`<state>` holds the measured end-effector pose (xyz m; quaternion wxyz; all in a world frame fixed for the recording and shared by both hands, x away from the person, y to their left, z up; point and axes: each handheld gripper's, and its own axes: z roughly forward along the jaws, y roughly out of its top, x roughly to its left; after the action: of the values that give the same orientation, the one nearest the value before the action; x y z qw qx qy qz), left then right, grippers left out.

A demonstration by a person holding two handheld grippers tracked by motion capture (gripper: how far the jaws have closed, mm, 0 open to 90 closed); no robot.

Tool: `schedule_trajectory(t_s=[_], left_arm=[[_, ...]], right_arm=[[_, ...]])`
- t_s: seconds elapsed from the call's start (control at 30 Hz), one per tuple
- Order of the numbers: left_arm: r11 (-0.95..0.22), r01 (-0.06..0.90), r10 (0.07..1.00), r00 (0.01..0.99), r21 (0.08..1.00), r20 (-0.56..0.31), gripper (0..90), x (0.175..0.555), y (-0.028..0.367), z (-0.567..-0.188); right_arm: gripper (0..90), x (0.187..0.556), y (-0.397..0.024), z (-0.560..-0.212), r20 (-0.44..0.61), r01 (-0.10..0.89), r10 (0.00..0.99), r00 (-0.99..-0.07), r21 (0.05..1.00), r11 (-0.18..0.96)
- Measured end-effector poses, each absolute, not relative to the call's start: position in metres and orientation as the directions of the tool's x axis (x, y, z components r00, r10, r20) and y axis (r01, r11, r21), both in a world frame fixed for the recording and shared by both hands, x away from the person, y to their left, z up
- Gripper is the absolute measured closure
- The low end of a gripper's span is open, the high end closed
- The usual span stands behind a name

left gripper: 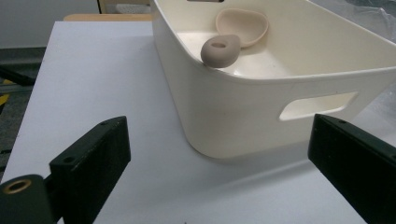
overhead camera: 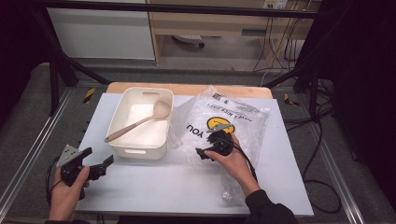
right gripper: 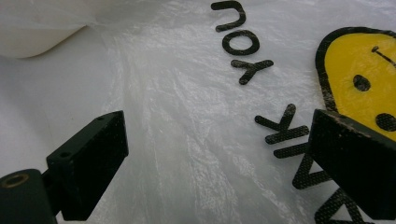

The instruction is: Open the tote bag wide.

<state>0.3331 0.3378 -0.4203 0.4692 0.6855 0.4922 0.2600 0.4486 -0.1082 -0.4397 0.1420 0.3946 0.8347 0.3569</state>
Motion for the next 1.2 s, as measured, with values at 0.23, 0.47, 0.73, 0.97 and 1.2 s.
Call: schedule_trajectory(t_s=[0.23,0.47,0.73,0.97,1.2], left_arm=[[-0.072,0.442,0.922,0.372,0.894,-0.110,5.4,0.334,0.338,-0.422],[-0.072,0.443,0.921,0.373,0.894,-0.110,5.4,0.334,0.338,-0.422],[-0.072,0.443,0.921,0.373,0.893,-0.111,5.4,0.334,0.338,-0.422],[-0.077,0.446,0.921,0.374,0.892,-0.108,5.4,0.334,0.337,-0.422],[-0.081,0.450,0.921,0.375,0.889,-0.106,5.4,0.334,0.337,-0.423]], right_arm=[[5.9,0.451,-0.105,-0.446,0.045,0.566,0.757,-0.652,0.693,0.447],[4.9,0.452,-0.102,-0.454,0.043,0.587,0.757,-0.652,0.660,0.468],[6.6,0.450,-0.101,-0.456,0.001,0.563,0.753,-0.658,0.665,0.491],[21.4,0.451,-0.109,-0.455,0.007,0.560,0.765,-0.644,0.686,0.465],[40.5,0.455,-0.117,-0.453,0.019,0.566,0.785,-0.620,0.703,0.430]])
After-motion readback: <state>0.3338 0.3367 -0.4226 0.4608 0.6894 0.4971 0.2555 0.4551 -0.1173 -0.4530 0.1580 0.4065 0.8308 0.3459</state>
